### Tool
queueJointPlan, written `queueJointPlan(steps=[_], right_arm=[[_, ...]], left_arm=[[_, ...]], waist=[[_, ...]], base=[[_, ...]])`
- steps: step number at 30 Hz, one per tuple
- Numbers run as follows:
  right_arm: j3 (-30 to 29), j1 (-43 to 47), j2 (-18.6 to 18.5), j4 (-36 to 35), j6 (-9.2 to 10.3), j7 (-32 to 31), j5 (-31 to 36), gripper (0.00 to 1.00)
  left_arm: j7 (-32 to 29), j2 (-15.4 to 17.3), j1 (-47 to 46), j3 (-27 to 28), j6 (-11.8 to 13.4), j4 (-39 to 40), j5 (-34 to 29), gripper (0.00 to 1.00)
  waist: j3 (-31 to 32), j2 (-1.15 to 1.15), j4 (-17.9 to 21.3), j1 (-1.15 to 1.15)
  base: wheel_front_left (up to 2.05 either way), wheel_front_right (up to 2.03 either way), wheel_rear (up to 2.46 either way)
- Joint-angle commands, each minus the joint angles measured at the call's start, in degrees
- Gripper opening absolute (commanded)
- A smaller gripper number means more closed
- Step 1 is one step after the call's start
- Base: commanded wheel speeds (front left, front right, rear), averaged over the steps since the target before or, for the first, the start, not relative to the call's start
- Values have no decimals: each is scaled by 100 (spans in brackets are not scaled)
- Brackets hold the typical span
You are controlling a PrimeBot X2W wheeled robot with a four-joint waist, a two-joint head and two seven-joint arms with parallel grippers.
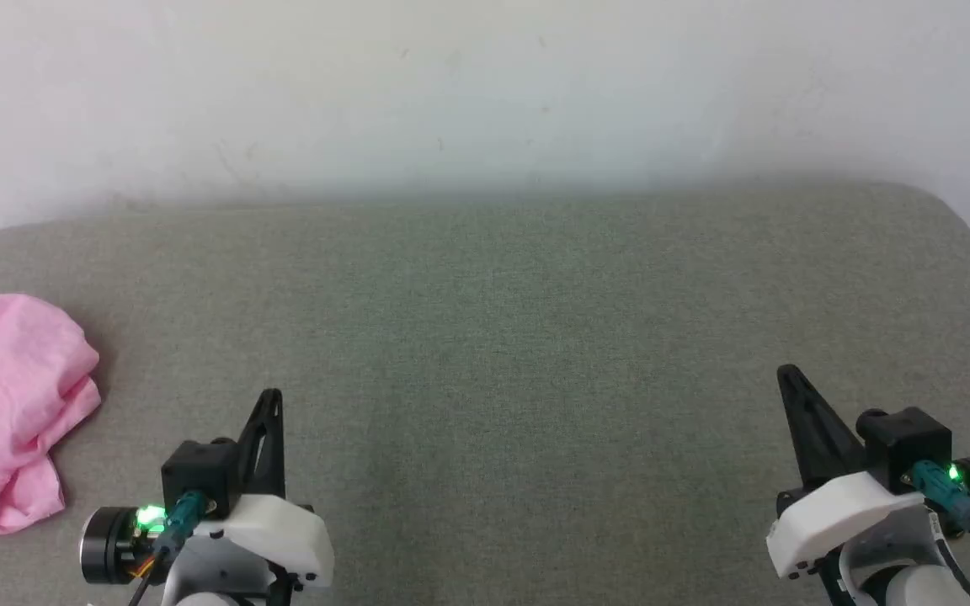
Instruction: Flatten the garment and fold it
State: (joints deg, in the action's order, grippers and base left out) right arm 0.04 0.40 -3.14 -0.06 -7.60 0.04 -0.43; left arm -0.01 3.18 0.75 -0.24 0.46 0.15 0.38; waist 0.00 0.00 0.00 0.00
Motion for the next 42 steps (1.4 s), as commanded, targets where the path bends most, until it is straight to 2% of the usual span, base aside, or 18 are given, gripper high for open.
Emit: queueJointPlan(steps=[1,25,26,42], right_arm=[[-4,-40,26,6,11,-4,43,0],[-4,-40,26,6,11,-4,43,0],[-1,0,0,0,0,1,0,100],[-181,-4,-2,-65,0,157,-184,100]], left_arm=[[1,-30,-75,24,-46,-15,-38,0],[1,-30,-75,24,-46,-15,-38,0],[1,0,0,0,0,0,0,100],[157,0,-21,-81,194,12,1,100]], waist=[[0,0,0,0],[0,0,0,0],[0,0,0,0],[-22,0,-1,0]], base=[[0,0,0],[0,0,0],[0,0,0],[0,0,0]])
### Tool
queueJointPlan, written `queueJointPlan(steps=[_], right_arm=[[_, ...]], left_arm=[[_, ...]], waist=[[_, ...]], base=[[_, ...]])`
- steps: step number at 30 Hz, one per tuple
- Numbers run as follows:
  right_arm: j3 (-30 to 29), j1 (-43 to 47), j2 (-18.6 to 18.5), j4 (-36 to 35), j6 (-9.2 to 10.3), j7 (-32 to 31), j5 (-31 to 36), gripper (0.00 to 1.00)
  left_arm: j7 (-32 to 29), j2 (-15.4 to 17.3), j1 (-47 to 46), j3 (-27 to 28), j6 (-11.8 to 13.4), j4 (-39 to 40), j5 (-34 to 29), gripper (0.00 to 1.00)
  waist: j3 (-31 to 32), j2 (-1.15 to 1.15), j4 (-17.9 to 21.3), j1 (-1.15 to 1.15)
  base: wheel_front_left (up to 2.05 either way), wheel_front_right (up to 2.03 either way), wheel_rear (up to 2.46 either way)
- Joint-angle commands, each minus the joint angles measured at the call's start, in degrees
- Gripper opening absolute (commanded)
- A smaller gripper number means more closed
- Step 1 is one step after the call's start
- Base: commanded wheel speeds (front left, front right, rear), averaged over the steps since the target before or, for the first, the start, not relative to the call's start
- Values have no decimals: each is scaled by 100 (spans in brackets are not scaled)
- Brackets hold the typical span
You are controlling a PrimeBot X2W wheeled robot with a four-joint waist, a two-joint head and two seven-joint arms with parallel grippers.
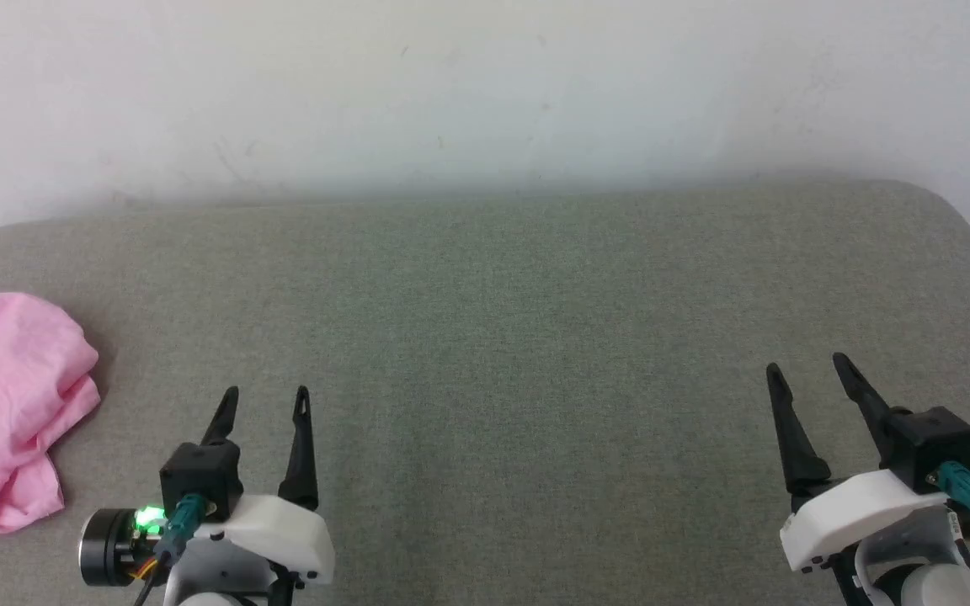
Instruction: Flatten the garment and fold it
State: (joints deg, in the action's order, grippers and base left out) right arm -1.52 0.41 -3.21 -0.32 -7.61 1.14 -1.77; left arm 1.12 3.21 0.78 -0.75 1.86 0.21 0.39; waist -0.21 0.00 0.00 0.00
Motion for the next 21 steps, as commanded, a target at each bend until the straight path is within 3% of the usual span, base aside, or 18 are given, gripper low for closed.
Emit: queueJointPlan(steps=[1,11,21], right_arm=[[-30,-6,6,-47,1,59,-74,100],[-55,0,8,-175,2,179,-224,100],[-21,-4,11,-266,3,298,-227,100]], left_arm=[[57,-3,-26,-36,69,8,-2,100],[177,5,-73,-107,223,54,-14,100],[297,19,-105,-155,411,90,-4,100]], waist=[[-4,0,-2,0],[-48,0,-127,0],[-106,0,-511,0]], base=[[0,0,0],[0,0,0],[0,0,0]])
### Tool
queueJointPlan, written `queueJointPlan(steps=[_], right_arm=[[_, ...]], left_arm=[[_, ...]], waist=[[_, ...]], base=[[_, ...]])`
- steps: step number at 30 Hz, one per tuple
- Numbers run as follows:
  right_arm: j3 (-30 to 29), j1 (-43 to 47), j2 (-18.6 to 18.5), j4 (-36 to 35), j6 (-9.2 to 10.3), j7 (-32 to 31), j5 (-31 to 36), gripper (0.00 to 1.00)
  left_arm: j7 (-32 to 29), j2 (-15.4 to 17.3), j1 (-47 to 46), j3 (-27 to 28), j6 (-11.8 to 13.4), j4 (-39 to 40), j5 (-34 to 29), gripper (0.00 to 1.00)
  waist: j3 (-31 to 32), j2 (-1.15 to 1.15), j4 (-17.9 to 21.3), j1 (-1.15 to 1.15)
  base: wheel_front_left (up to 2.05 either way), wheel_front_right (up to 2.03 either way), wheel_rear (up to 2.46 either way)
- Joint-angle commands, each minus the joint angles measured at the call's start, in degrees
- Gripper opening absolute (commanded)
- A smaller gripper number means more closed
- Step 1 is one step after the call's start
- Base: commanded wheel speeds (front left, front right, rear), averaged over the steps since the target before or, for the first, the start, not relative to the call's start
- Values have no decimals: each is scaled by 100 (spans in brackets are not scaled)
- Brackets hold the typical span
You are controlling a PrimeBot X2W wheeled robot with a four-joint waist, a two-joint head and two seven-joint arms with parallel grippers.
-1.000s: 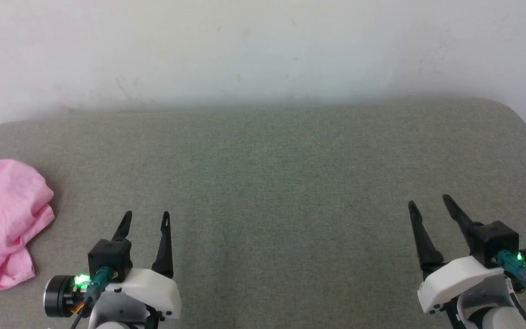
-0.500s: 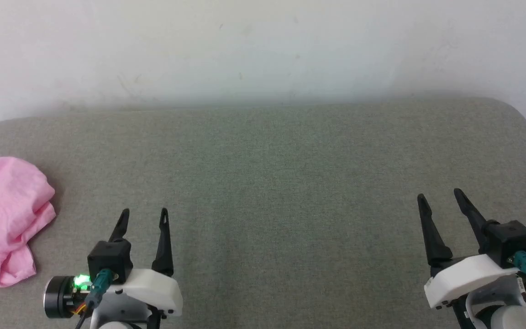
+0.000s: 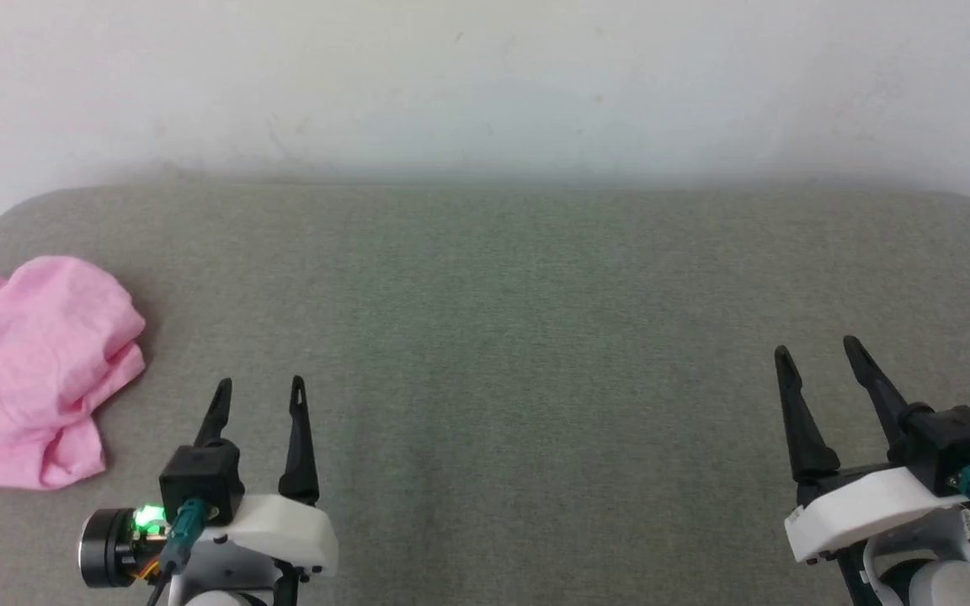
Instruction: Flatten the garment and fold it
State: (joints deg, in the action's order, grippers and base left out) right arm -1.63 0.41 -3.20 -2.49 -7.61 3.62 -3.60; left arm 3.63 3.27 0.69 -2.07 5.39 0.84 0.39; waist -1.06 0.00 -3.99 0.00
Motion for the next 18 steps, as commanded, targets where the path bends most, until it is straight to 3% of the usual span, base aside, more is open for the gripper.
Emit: queueJointPlan(steps=[1,18], right_arm=[[-12,-3,10,-56,3,62,-51,100],[-13,6,14,-154,5,265,-100,100]], left_arm=[[57,13,-99,-25,77,29,0,100],[262,3,-121,53,342,90,84,100]], waist=[[-27,0,-162,0],[-129,0,-1090,0]], base=[[0,0,0],[0,0,0]])
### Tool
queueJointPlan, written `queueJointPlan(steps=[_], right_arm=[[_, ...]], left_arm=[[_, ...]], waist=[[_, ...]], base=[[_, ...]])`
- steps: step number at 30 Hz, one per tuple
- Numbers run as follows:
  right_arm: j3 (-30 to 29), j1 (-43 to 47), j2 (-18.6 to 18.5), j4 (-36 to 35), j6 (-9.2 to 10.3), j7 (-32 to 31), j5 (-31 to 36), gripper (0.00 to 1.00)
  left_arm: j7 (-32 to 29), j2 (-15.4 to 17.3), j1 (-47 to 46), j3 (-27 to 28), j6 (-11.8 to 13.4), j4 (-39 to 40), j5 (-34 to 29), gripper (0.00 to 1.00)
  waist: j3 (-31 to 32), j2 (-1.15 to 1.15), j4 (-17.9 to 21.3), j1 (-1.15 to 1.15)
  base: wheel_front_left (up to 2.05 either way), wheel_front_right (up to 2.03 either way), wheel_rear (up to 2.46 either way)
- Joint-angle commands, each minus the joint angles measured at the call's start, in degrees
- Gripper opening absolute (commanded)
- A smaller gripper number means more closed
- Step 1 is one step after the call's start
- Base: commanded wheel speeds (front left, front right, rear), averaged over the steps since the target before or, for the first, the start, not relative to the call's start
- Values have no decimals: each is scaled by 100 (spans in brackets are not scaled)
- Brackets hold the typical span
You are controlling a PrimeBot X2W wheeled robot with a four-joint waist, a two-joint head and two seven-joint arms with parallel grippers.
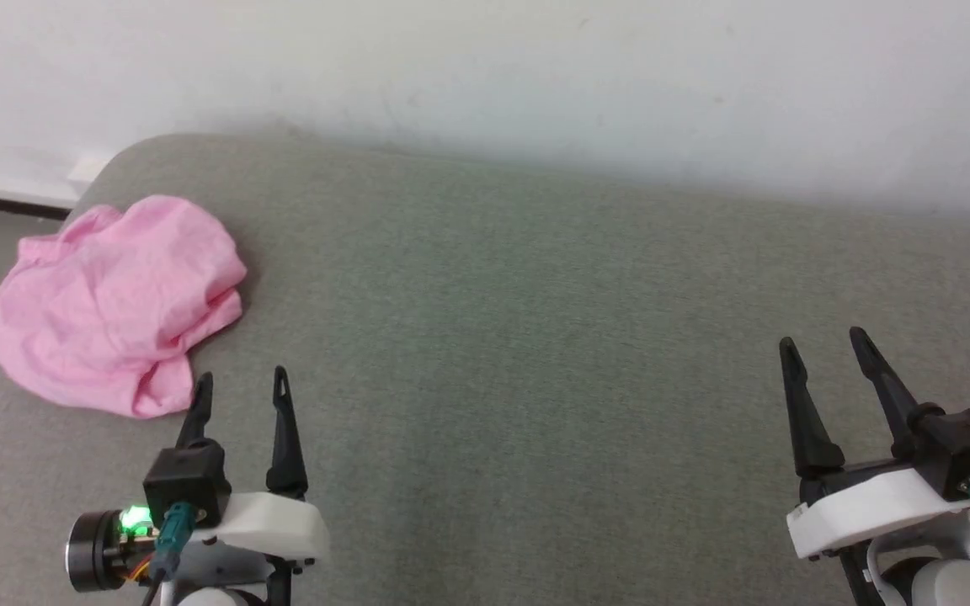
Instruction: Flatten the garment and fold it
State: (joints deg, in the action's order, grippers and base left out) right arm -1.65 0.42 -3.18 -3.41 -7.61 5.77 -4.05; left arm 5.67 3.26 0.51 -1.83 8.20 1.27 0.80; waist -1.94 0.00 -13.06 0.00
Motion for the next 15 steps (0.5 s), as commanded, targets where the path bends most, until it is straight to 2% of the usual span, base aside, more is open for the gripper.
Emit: queueJointPlan(steps=[1,11,15], right_arm=[[-14,2,12,-68,5,62,-59,100],[-34,-8,15,-139,6,181,-77,100],[-36,-33,16,-182,6,229,-58,100]], left_arm=[[69,3,-105,56,77,57,54,100],[189,21,-160,454,202,119,95,100],[237,69,-322,716,180,59,190,100]], waist=[[-49,0,-226,0],[-167,0,-514,0],[-275,0,-556,0]], base=[[0,0,0],[0,0,0],[0,0,0]])
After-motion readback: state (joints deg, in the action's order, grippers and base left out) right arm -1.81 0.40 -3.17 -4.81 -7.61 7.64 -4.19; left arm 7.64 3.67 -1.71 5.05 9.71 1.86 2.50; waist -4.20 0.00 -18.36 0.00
